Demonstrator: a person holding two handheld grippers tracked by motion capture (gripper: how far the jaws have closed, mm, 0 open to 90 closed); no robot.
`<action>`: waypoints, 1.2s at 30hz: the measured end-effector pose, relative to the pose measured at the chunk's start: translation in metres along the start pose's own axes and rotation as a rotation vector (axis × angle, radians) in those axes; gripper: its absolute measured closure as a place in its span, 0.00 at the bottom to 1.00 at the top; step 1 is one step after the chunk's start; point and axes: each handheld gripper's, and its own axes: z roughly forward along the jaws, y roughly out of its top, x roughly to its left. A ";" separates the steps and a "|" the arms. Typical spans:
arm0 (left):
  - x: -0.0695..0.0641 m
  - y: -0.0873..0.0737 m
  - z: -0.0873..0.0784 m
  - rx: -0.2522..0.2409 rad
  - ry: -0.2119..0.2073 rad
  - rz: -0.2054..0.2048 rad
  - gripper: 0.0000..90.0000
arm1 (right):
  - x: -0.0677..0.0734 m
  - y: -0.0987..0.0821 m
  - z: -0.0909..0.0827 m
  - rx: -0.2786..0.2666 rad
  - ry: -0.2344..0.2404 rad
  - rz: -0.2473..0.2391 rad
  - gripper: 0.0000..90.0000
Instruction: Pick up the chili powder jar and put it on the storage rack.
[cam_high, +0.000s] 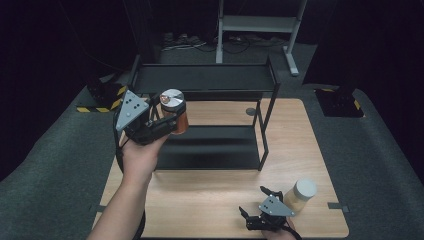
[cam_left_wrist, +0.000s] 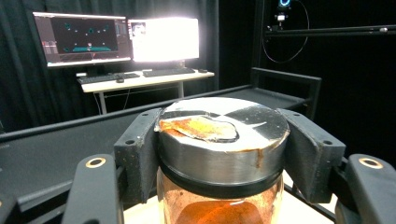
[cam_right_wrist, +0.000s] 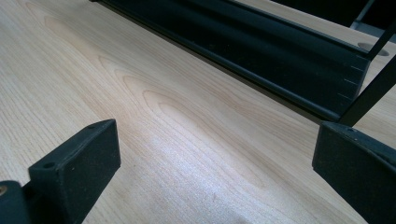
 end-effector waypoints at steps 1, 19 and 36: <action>0.001 0.002 0.001 0.002 0.003 0.001 0.39 | 0.000 0.000 0.000 0.000 0.001 0.001 0.00; 0.009 0.026 0.017 -0.040 0.045 0.004 0.39 | -0.001 -0.001 0.000 -0.003 0.004 0.012 0.00; 0.007 0.044 0.042 -0.039 0.076 0.006 0.39 | -0.004 -0.003 -0.001 -0.014 0.008 0.026 0.00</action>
